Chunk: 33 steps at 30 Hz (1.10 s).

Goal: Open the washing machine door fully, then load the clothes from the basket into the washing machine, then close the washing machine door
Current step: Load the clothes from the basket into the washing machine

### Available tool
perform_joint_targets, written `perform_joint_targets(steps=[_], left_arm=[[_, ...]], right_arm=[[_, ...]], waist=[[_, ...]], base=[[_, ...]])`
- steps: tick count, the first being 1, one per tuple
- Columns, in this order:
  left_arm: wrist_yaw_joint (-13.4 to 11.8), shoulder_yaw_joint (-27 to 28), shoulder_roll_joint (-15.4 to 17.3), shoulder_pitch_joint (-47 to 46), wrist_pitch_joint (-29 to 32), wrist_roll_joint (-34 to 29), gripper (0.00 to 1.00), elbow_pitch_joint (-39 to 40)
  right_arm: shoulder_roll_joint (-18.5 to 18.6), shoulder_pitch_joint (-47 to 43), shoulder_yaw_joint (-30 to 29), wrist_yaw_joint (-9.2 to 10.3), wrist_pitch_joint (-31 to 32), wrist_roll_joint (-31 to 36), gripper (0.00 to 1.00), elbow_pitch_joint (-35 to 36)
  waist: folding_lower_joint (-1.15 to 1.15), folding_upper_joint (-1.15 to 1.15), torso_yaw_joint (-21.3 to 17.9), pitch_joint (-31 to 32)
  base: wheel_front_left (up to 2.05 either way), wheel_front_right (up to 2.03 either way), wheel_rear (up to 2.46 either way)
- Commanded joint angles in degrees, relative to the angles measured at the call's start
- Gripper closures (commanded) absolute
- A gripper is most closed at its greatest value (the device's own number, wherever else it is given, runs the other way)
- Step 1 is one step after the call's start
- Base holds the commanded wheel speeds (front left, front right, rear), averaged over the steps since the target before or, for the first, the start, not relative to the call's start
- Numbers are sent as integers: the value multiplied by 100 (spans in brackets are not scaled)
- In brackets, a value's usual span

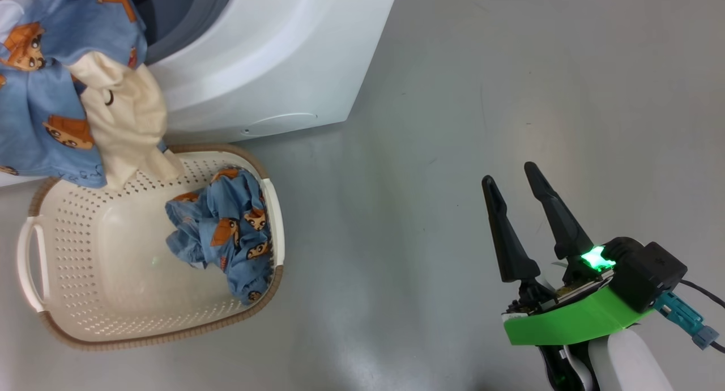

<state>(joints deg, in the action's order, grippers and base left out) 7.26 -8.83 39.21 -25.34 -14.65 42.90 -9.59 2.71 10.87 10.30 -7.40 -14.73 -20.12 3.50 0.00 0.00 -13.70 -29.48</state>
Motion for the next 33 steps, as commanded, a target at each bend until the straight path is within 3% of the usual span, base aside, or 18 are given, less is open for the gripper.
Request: perform_joint_targets(steps=[1, 16, 22, 33], left_arm=[[-7, 472, 208, 277, -34, -111, 0, 296], [22, 1599, -350, 2012, -34, -376, 0, 1380], [22, 1739, -621, 2351, -35, -503, 0, 1498], [23, 1720, -669, 2512, -35, -462, 0, 1557]], right_arm=[[17, 17, 86, -9, -27, 47, 0, 153], [17, -30, 7, -9, -27, 134, 0, 206], [17, -128, -63, -9, -27, 183, 0, 153], [17, -108, -76, -9, -27, 175, 0, 97]], waist=[[0, 0, 17, 13], [0, 0, 74, 102], [0, 0, 139, 151], [0, 0, 184, 176]], base=[[0, 0, 0], [0, 0, 0], [0, 0, 0], [0, 0, 0]])
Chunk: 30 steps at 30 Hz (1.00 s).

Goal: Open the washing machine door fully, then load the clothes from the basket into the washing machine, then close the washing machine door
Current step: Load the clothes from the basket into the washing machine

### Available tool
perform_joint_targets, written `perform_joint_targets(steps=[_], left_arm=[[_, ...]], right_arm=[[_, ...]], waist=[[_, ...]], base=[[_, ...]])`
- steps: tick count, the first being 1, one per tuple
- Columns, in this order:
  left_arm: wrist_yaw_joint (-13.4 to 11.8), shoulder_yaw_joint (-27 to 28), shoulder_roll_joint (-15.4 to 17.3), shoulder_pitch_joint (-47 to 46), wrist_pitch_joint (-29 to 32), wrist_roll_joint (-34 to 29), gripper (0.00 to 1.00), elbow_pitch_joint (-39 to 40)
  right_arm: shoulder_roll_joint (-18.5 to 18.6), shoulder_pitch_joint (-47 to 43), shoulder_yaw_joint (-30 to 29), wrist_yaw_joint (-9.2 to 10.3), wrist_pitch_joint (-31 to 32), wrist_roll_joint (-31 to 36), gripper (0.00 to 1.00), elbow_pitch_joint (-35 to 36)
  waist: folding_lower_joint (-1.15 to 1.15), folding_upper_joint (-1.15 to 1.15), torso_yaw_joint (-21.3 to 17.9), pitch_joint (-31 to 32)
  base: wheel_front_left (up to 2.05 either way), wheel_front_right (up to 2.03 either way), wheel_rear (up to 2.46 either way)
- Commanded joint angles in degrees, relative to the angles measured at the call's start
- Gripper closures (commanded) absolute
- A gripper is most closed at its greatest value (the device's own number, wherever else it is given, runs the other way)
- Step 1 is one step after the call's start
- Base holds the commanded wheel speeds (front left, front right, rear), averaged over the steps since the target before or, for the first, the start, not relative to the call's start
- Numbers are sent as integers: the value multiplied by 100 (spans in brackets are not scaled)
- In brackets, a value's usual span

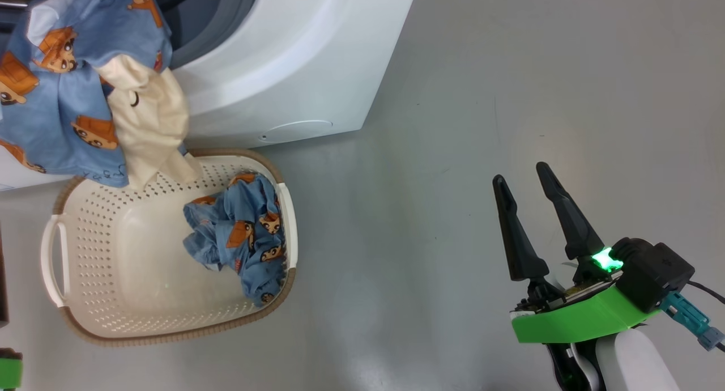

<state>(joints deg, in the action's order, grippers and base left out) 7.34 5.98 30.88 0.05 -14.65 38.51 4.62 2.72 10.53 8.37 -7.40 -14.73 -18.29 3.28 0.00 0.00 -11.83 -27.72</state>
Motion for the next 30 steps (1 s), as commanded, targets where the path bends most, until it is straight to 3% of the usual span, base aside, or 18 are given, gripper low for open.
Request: perform_joint_targets(steps=[1, 15, 30], left_arm=[[14, 235, 164, -30, -35, -21, 0, 139], [14, -433, 298, -284, -35, 40, 0, -48], [14, -2209, 537, -2046, 38, 333, 0, -1959]], right_arm=[[16, -71, 123, -9, -27, -11, 0, 116], [16, -49, 160, -9, -27, -39, 0, 99], [16, -79, 276, -9, -27, -79, 0, 263]], waist=[[0, 0, -4, 1], [0, 0, -73, -20], [0, 0, -337, -274]], base=[[0, 0, 0], [0, 0, 0], [0, 0, 0]])
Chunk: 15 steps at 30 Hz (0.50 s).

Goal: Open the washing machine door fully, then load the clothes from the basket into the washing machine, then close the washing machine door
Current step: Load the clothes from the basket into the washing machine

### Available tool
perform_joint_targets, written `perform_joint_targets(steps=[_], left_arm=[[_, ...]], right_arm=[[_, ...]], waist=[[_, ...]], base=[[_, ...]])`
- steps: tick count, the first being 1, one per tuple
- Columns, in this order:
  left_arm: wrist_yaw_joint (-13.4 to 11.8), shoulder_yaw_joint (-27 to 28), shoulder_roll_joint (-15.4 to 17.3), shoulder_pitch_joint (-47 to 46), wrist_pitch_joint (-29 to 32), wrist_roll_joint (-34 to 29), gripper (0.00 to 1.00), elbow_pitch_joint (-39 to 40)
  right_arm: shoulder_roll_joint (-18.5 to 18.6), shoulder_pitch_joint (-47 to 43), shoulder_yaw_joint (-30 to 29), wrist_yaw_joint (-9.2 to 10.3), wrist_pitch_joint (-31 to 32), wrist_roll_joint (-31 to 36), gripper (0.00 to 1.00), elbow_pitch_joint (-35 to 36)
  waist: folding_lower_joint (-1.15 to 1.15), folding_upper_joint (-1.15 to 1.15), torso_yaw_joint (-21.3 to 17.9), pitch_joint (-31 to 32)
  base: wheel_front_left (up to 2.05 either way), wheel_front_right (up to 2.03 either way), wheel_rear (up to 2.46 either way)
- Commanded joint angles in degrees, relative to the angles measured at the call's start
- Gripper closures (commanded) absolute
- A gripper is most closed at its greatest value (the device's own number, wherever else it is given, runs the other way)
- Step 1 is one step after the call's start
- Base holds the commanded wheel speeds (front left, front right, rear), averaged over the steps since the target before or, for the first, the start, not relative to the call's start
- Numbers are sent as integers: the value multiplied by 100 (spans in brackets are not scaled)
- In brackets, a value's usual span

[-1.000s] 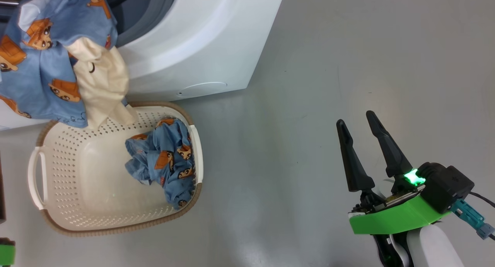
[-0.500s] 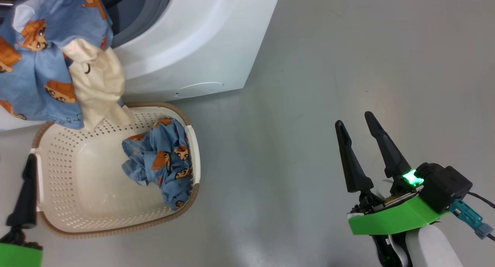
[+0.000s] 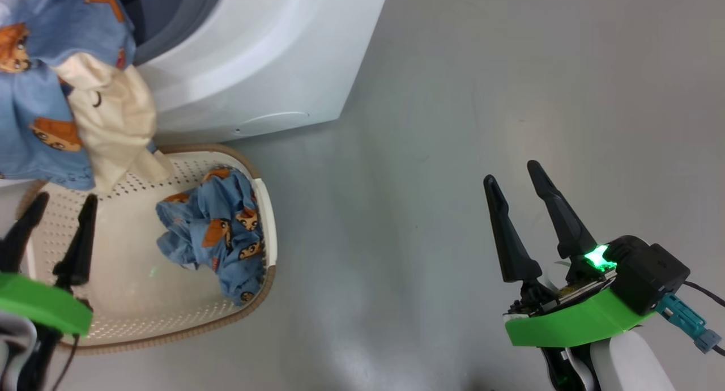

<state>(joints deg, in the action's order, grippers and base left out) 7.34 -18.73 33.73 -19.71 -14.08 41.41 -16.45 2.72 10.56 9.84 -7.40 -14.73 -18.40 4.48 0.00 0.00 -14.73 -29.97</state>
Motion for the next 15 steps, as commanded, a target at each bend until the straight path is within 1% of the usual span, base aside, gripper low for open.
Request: perform_joint_targets(steps=[1, 9, 15], left_arm=[[14, 166, 276, -219, 5, 2, 0, -23], [14, -326, 163, -1274, 136, 125, 0, -1319], [14, -578, 207, -1846, 176, 330, 0, -2015]], right_arm=[[16, -89, 139, -9, -27, -75, 0, 164], [16, -135, 215, -9, -27, -135, 0, 305], [16, -156, 304, -9, -27, -181, 0, 412]], waist=[[0, 0, -76, -83], [0, 0, -278, -377], [0, 0, -449, -578]], base=[[0, 0, 0], [0, 0, 0], [0, 0, 0]])
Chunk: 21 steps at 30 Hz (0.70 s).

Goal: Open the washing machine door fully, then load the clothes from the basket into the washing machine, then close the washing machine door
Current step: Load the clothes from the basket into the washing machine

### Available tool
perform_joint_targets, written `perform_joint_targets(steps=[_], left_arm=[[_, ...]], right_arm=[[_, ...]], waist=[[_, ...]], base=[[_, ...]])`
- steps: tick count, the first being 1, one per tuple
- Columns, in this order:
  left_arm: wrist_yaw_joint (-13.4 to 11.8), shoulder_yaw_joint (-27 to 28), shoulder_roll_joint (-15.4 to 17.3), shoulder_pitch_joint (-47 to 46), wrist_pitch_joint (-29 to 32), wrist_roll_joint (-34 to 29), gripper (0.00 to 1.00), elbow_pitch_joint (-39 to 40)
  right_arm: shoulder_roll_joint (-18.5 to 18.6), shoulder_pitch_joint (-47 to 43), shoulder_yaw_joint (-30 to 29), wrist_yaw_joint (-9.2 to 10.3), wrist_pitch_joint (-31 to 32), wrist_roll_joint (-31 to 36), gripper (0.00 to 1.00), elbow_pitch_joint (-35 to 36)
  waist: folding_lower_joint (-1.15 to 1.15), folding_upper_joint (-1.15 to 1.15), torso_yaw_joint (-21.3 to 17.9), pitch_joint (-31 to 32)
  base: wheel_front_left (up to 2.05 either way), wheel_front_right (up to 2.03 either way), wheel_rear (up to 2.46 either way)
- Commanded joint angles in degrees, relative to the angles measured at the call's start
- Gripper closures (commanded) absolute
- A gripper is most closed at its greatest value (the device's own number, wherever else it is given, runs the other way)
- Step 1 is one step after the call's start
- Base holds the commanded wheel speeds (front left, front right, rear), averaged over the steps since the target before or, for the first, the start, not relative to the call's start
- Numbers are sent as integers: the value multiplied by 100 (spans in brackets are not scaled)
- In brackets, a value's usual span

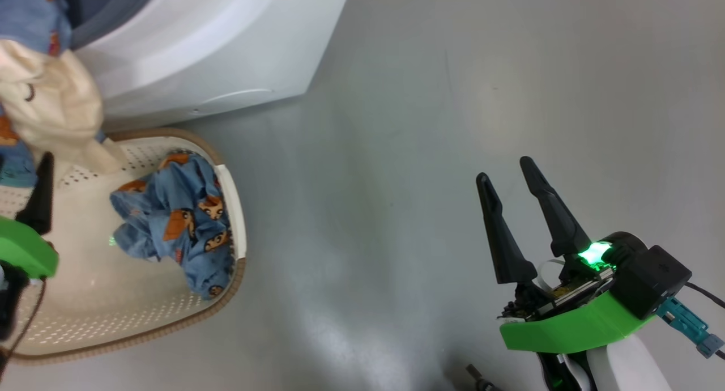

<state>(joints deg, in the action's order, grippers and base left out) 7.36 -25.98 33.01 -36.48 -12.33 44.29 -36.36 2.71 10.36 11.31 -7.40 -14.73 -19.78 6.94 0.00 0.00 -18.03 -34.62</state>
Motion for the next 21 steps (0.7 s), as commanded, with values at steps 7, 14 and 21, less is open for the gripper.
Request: perform_joint_targets(steps=[7, 14, 21], left_arm=[[13, 89, 455, -744, 121, 673, 0, -539], [13, 30, 588, -1164, 46, 977, 0, -671], [13, -201, 642, -1371, -84, 1187, 100, -633]], right_arm=[[17, -218, 179, -9, -27, -99, 0, 337], [17, -237, 167, -9, -27, -90, 0, 436], [17, -187, 171, -9, -27, -88, 0, 418]], waist=[[0, 0, -320, -386], [0, 0, -358, -514], [0, 0, -319, -522]], base=[[0, 0, 0], [0, 0, 0], [0, 0, 0]])
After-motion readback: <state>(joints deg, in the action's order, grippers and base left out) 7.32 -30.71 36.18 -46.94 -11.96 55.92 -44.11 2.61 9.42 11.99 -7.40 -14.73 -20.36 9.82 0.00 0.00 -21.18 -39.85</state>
